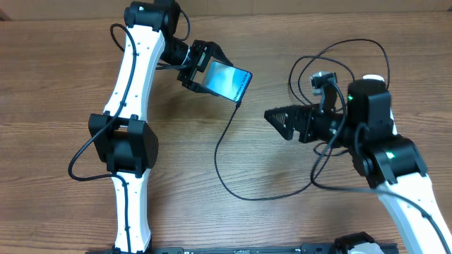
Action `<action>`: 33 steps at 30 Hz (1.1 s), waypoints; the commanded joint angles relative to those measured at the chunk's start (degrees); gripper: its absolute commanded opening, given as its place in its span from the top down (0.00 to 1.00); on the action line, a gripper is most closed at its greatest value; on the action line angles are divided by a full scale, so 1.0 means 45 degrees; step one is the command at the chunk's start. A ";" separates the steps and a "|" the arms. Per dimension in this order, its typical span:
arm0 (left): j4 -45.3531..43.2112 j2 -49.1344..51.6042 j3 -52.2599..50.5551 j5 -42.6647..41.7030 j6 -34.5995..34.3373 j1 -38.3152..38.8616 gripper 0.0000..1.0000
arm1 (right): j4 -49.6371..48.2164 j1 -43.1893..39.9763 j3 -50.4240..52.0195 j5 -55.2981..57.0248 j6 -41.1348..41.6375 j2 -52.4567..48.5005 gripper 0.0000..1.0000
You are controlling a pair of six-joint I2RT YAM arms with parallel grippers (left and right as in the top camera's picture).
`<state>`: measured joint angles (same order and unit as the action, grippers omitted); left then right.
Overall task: Plug charger to phone and switch on socket
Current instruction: 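Move the right gripper left toward the phone held by the left gripper, then grasp the phone's edge with the right gripper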
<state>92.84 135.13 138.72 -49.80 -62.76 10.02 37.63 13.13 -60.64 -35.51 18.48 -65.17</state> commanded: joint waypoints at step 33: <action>-0.0029 -0.0126 0.0369 0.1880 -0.0831 0.0228 0.63 | -0.6635 0.2909 -0.0325 0.3648 0.6946 -0.5217 0.40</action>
<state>92.73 135.13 138.69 -40.60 -65.69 10.17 8.25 25.91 -60.66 -20.25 48.84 -87.59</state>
